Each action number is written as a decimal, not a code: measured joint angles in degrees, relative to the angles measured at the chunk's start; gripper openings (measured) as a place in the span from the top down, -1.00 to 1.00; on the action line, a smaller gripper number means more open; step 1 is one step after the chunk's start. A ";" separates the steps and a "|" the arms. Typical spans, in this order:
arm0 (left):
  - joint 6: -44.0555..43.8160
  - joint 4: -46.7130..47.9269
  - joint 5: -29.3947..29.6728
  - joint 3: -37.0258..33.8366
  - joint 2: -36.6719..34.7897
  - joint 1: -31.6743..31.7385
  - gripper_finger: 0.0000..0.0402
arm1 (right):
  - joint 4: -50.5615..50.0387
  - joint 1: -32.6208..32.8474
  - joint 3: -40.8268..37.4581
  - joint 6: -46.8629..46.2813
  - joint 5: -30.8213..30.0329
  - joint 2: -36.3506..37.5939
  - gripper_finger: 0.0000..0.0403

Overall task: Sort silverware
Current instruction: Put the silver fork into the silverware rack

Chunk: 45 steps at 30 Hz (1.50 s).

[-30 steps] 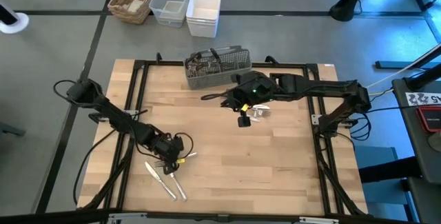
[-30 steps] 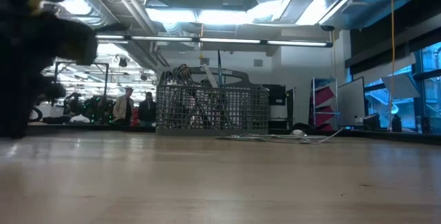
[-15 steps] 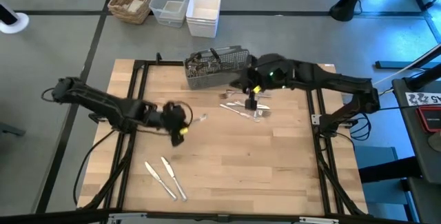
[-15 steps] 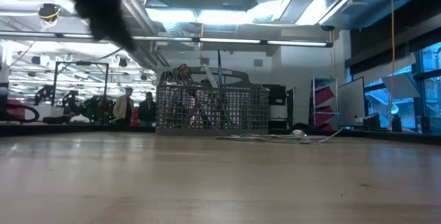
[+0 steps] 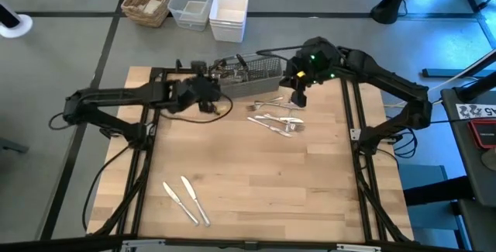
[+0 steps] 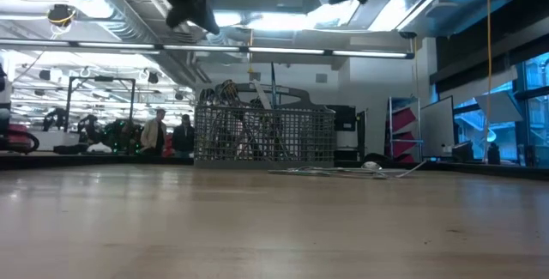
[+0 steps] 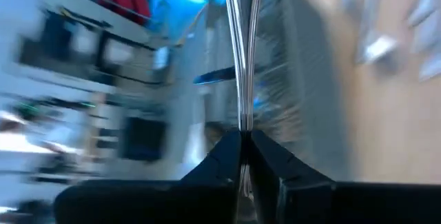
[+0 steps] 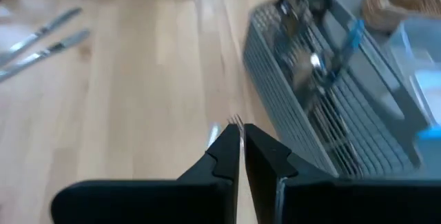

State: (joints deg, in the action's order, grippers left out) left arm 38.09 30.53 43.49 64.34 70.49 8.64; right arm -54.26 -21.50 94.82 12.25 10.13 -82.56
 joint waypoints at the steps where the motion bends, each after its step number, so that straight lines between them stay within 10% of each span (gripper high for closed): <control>1: 4.88 -1.13 0.41 0.22 0.82 1.47 0.96 | 0.10 -0.76 -0.73 0.09 0.00 -0.02 0.87; 21: 79.82 -23.09 6.44 0.37 16.84 15.12 0.95 | 15.82 -10.55 -24.86 -0.44 13.46 0.13 0.87; 45: 69.85 -22.60 -3.06 0.37 19.94 15.35 0.58 | 17.25 -10.40 -27.27 -0.46 13.57 0.13 0.87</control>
State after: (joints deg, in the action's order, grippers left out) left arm 107.94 7.92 40.42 64.71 90.43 23.99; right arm -37.01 -31.90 67.55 11.79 23.70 -82.43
